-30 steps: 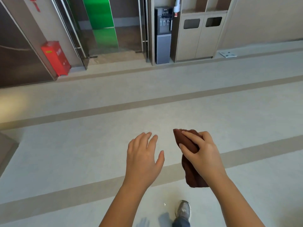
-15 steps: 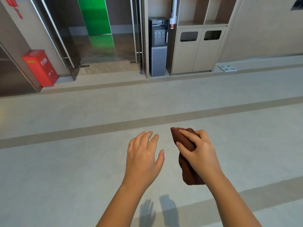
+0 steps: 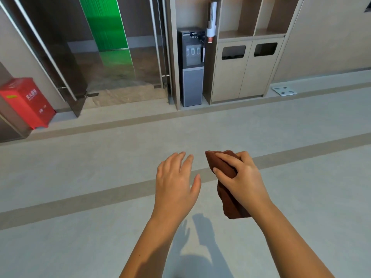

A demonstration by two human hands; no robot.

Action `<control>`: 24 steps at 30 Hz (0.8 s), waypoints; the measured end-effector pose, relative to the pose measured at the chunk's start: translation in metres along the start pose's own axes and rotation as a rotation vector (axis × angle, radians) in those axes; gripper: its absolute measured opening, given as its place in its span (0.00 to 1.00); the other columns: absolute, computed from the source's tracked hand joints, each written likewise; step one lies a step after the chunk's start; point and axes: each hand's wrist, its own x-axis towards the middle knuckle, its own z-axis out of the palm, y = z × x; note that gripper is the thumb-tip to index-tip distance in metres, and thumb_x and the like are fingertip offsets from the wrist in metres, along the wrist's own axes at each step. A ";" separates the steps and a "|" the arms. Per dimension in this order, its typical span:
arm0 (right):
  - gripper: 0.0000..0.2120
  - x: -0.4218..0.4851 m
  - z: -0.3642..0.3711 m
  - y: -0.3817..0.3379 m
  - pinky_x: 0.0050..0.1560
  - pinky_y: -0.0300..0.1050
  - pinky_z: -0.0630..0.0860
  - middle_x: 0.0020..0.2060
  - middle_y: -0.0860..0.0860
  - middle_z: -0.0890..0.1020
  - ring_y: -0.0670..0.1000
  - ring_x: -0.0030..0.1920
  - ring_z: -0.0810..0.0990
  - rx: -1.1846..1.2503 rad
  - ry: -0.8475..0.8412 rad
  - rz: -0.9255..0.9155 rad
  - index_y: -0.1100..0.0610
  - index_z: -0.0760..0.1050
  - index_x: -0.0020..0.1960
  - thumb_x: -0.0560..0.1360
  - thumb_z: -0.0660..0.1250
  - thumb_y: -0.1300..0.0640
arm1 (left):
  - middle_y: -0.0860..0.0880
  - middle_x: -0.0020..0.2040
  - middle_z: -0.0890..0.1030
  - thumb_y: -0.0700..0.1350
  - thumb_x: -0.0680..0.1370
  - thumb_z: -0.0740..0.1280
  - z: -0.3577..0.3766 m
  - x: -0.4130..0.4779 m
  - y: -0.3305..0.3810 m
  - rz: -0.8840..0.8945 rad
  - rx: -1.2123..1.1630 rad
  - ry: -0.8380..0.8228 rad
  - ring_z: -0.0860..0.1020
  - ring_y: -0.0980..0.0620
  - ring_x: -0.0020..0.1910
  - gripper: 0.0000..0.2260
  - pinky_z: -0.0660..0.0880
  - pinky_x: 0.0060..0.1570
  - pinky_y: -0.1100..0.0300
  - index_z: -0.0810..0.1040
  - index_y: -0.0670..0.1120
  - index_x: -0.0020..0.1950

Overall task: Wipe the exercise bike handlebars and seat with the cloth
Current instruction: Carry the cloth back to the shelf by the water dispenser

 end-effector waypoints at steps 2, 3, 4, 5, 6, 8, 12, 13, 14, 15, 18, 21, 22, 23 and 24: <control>0.18 0.045 0.009 0.002 0.42 0.28 0.66 0.50 0.46 0.70 0.44 0.44 0.74 0.000 0.026 -0.006 0.42 0.74 0.60 0.71 0.69 0.49 | 0.44 0.66 0.73 0.47 0.75 0.66 0.012 0.045 -0.012 -0.008 0.000 -0.035 0.66 0.44 0.67 0.20 0.61 0.66 0.46 0.71 0.43 0.66; 0.18 0.065 0.012 0.005 0.43 0.30 0.67 0.50 0.46 0.70 0.46 0.45 0.74 -0.001 0.032 -0.001 0.42 0.74 0.60 0.70 0.69 0.49 | 0.46 0.68 0.70 0.49 0.76 0.64 0.020 0.065 -0.016 -0.017 -0.009 -0.064 0.63 0.46 0.69 0.20 0.58 0.67 0.49 0.69 0.45 0.68; 0.18 0.084 0.015 0.009 0.43 0.31 0.67 0.50 0.46 0.71 0.46 0.45 0.75 -0.002 0.035 0.009 0.42 0.75 0.60 0.70 0.69 0.49 | 0.48 0.70 0.67 0.51 0.77 0.61 0.029 0.084 -0.018 -0.024 -0.028 -0.092 0.60 0.49 0.70 0.21 0.54 0.69 0.51 0.66 0.48 0.69; 0.18 0.102 0.017 0.014 0.44 0.30 0.67 0.50 0.47 0.71 0.47 0.46 0.75 0.003 0.038 0.019 0.42 0.75 0.60 0.70 0.69 0.49 | 0.50 0.71 0.65 0.52 0.78 0.60 0.038 0.101 -0.020 -0.026 -0.051 -0.117 0.57 0.51 0.71 0.21 0.52 0.69 0.54 0.64 0.49 0.70; 0.18 0.120 0.018 0.020 0.44 0.30 0.68 0.51 0.46 0.71 0.46 0.46 0.76 0.010 0.044 0.027 0.42 0.74 0.60 0.70 0.69 0.49 | 0.51 0.72 0.64 0.52 0.78 0.59 0.049 0.118 -0.020 -0.023 -0.067 -0.137 0.56 0.52 0.71 0.22 0.51 0.69 0.56 0.63 0.50 0.71; 0.18 0.159 0.018 0.037 0.45 0.30 0.68 0.51 0.46 0.71 0.45 0.47 0.76 0.024 0.061 0.042 0.42 0.74 0.60 0.71 0.69 0.49 | 0.51 0.72 0.64 0.52 0.78 0.59 0.069 0.157 -0.019 0.007 -0.071 -0.157 0.56 0.52 0.71 0.21 0.52 0.69 0.56 0.64 0.50 0.71; 0.19 0.253 0.018 0.078 0.47 0.30 0.67 0.53 0.47 0.71 0.47 0.49 0.75 0.042 0.088 0.089 0.43 0.74 0.61 0.71 0.68 0.49 | 0.48 0.72 0.65 0.53 0.78 0.59 0.121 0.254 -0.014 0.060 0.011 -0.155 0.59 0.49 0.71 0.21 0.53 0.69 0.54 0.65 0.49 0.70; 0.19 0.278 0.016 0.089 0.48 0.32 0.67 0.54 0.47 0.71 0.47 0.50 0.75 0.038 0.090 0.096 0.44 0.74 0.62 0.71 0.68 0.49 | 0.48 0.72 0.64 0.53 0.78 0.59 0.135 0.280 -0.011 0.060 0.027 -0.149 0.58 0.49 0.71 0.22 0.52 0.69 0.54 0.65 0.49 0.71; 0.19 0.303 0.013 0.100 0.49 0.34 0.68 0.54 0.48 0.71 0.48 0.50 0.75 0.025 0.095 0.098 0.45 0.74 0.62 0.72 0.68 0.50 | 0.48 0.72 0.64 0.54 0.78 0.58 0.149 0.304 -0.006 0.052 0.033 -0.145 0.58 0.49 0.71 0.22 0.52 0.69 0.54 0.64 0.49 0.71; 0.19 0.327 0.008 0.109 0.50 0.35 0.68 0.54 0.48 0.71 0.48 0.49 0.74 0.004 0.101 0.085 0.45 0.74 0.62 0.72 0.68 0.50 | 0.49 0.72 0.64 0.54 0.78 0.58 0.162 0.328 -0.001 0.043 0.037 -0.145 0.58 0.49 0.71 0.22 0.51 0.70 0.54 0.64 0.50 0.71; 0.19 0.399 -0.009 0.130 0.50 0.38 0.71 0.53 0.49 0.72 0.50 0.48 0.75 -0.052 0.098 0.019 0.46 0.74 0.62 0.71 0.69 0.51 | 0.50 0.73 0.63 0.55 0.79 0.56 0.196 0.392 0.013 0.023 0.080 -0.163 0.57 0.50 0.71 0.22 0.50 0.70 0.54 0.62 0.50 0.72; 0.19 0.464 -0.023 0.145 0.47 0.40 0.73 0.51 0.52 0.74 0.53 0.46 0.77 -0.113 0.126 -0.056 0.49 0.76 0.60 0.70 0.71 0.54 | 0.50 0.73 0.62 0.55 0.79 0.54 0.221 0.451 0.025 0.023 0.092 -0.191 0.57 0.50 0.72 0.22 0.49 0.71 0.54 0.61 0.50 0.72; 0.18 0.480 -0.026 0.149 0.46 0.40 0.74 0.51 0.53 0.74 0.53 0.45 0.77 -0.117 0.135 -0.066 0.50 0.77 0.60 0.70 0.71 0.54 | 0.50 0.73 0.63 0.54 0.79 0.55 0.226 0.467 0.028 0.028 0.087 -0.199 0.57 0.50 0.72 0.22 0.49 0.71 0.54 0.62 0.50 0.72; 0.18 0.499 -0.028 0.155 0.46 0.41 0.74 0.50 0.53 0.74 0.53 0.44 0.77 -0.109 0.138 -0.064 0.50 0.77 0.59 0.70 0.72 0.55 | 0.49 0.73 0.63 0.54 0.79 0.55 0.232 0.486 0.029 0.032 0.081 -0.202 0.58 0.50 0.72 0.22 0.50 0.70 0.53 0.63 0.50 0.71; 0.18 0.516 -0.029 0.161 0.47 0.41 0.74 0.51 0.53 0.74 0.53 0.44 0.77 -0.095 0.131 -0.055 0.49 0.77 0.59 0.70 0.71 0.54 | 0.49 0.72 0.64 0.54 0.78 0.56 0.238 0.502 0.030 0.034 0.075 -0.201 0.59 0.49 0.71 0.22 0.51 0.70 0.53 0.64 0.49 0.71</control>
